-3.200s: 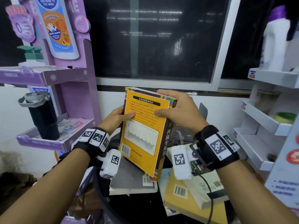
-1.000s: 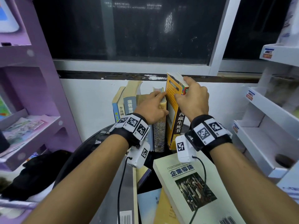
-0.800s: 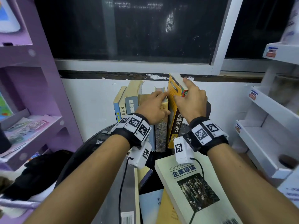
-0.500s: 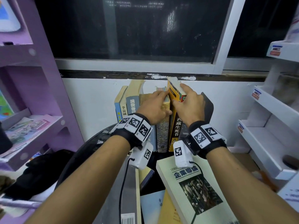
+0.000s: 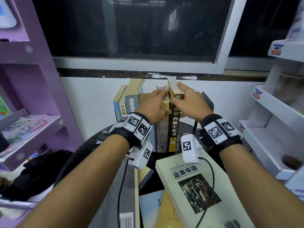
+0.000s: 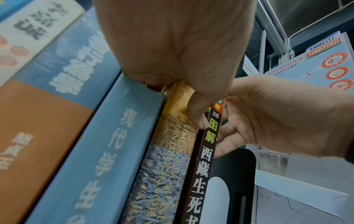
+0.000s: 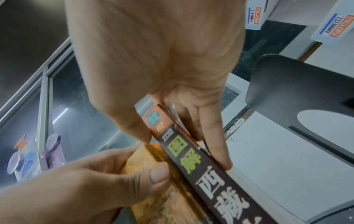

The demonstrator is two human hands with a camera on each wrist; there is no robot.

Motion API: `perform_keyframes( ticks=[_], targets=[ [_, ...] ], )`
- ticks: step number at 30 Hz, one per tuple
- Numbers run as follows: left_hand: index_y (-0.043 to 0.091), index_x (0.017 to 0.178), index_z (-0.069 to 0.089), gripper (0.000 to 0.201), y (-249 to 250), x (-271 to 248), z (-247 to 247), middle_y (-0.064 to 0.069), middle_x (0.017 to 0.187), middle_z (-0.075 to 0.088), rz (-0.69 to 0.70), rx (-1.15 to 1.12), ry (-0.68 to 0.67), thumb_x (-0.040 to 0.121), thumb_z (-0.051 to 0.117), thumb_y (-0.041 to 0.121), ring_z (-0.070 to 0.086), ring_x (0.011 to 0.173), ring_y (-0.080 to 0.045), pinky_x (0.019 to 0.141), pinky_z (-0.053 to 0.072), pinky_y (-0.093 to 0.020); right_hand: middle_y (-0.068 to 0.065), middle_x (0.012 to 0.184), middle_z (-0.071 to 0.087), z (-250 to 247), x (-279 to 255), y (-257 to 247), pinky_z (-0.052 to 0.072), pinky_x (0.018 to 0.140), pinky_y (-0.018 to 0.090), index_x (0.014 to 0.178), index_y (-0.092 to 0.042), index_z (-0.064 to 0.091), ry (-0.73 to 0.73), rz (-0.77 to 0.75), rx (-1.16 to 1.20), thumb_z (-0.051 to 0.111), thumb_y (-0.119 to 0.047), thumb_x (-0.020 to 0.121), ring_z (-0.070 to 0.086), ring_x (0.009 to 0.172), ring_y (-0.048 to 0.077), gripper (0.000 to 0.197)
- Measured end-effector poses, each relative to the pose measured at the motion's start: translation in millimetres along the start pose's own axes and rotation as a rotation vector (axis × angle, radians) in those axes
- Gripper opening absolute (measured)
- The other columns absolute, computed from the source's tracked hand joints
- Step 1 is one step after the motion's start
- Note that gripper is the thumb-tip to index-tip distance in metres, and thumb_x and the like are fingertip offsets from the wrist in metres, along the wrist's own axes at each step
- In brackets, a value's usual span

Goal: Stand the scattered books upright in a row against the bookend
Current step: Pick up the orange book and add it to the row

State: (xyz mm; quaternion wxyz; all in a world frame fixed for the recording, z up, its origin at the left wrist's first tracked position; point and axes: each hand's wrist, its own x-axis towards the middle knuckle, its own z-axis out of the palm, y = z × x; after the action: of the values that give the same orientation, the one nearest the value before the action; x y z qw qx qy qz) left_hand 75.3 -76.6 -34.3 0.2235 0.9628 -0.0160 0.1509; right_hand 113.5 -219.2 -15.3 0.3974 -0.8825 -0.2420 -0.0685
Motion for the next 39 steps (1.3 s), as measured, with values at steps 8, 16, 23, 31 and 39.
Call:
perform_keyframes(
  ticks=[8,16,23,31,39],
  targets=[
    [0.014,0.148,0.028,0.075,-2,2,1,-0.005,0.152,0.031,0.003,0.013,0.014,0.086,0.067,0.030,0.031,0.138,-0.022,0.112,0.026,-0.037,0.008,0.114,0.066,-1,0,3,0.061,0.066,0.044,0.151,-0.028,0.028,-0.090,0.001,0.082,0.061,-0.026,0.094,0.068,0.091,0.024,0.066],
    [0.015,0.148,0.029,0.074,-3,3,3,-0.004,0.151,0.032,0.011,-0.007,0.025,0.086,0.067,0.029,0.033,0.136,-0.022,0.112,0.028,-0.038,0.010,0.112,0.067,2,1,8,0.061,0.064,0.046,0.150,-0.029,0.029,-0.088,0.009,0.126,0.063,-0.024,0.093,0.069,0.090,0.027,0.067],
    [0.016,0.148,0.029,0.072,-5,4,5,-0.004,0.151,0.032,0.015,-0.015,0.029,0.087,0.066,0.028,0.034,0.136,-0.022,0.111,0.028,-0.037,0.006,0.113,0.066,1,1,8,0.061,0.067,0.043,0.151,-0.031,0.026,-0.103,0.014,0.101,0.062,-0.027,0.094,0.068,0.091,0.023,0.068],
    [0.016,0.149,0.029,0.072,-5,3,4,-0.005,0.152,0.028,0.013,-0.010,0.029,0.088,0.065,0.028,0.032,0.137,-0.023,0.111,0.027,-0.036,0.003,0.123,0.062,2,-1,7,0.061,0.074,0.040,0.149,-0.036,0.027,-0.089,0.021,0.100,0.062,-0.037,0.092,0.067,0.097,0.022,0.067],
    [0.018,0.147,0.034,0.068,-4,-8,9,-0.003,0.148,0.036,0.029,-0.005,0.149,0.087,0.064,0.031,0.038,0.133,-0.022,0.108,0.032,-0.035,0.003,0.125,0.064,5,-10,8,0.054,0.093,0.045,0.149,-0.035,0.026,-0.060,0.010,0.124,0.064,-0.034,0.091,0.064,0.106,0.020,0.070]
  ],
)
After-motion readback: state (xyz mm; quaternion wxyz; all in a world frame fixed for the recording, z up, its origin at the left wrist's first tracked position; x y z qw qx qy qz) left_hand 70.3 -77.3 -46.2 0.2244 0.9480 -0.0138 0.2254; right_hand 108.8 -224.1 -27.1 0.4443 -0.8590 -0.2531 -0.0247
